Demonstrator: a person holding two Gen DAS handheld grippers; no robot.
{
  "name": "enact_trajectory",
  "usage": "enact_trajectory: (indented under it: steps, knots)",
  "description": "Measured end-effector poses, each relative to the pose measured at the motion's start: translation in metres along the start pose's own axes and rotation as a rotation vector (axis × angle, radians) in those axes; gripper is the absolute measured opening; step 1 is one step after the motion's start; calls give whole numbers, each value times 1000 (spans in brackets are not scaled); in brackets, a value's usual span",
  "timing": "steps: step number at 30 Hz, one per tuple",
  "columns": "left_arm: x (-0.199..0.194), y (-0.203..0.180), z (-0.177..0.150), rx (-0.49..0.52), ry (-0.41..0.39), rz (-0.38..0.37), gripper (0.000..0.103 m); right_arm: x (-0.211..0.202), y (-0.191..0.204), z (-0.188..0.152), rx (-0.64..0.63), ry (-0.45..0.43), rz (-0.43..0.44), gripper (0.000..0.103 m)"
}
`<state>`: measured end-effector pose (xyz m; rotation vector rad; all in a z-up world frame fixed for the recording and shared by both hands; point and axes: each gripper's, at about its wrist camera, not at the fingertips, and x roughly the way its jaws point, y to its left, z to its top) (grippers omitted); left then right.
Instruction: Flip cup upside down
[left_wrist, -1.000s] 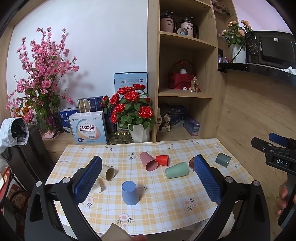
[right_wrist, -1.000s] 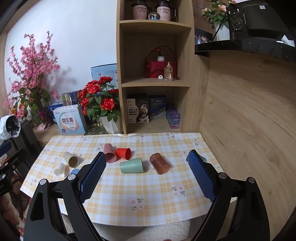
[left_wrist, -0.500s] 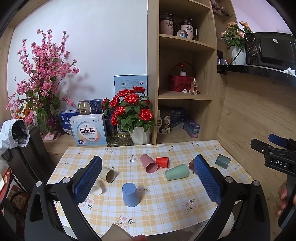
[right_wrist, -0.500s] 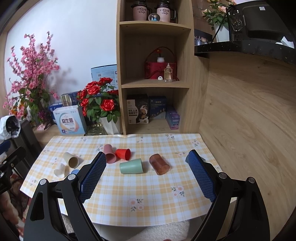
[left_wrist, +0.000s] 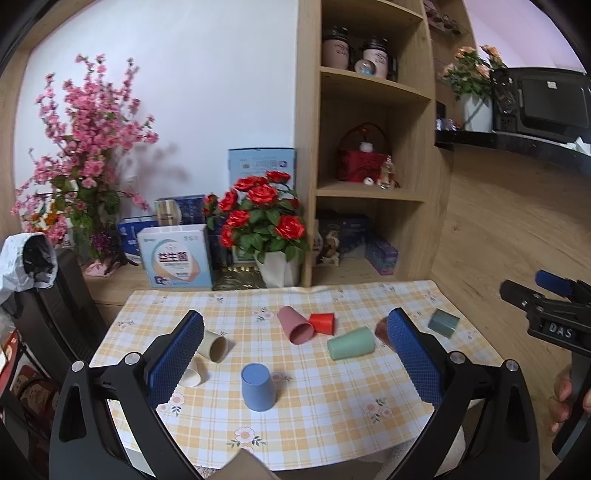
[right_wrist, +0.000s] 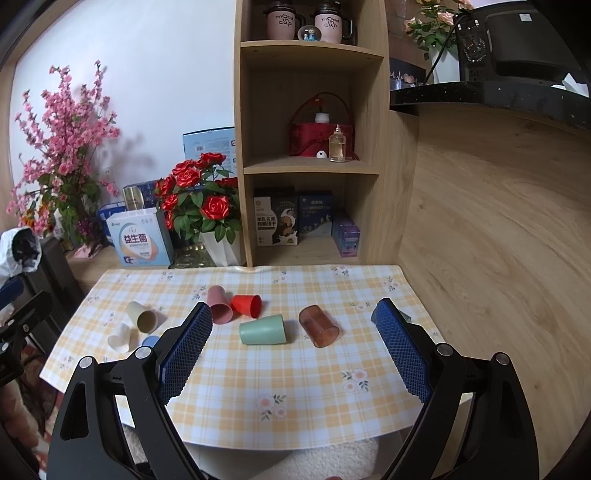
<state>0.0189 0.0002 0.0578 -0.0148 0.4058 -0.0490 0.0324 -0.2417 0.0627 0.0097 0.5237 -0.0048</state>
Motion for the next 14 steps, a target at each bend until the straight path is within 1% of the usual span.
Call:
enact_trajectory:
  steps: [5, 9, 14]
  knots:
    - [-2, 0, -1, 1, -13, 10, 97, 1, 0, -1, -1, 2, 0, 87]
    - [1, -2, 0, 8, 9, -10, 97, 2, 0, -3, -3, 4, 3, 87]
    - [-2, -5, -1, 22, -3, -5, 97, 3, 1, -3, -3, 7, 1, 87]
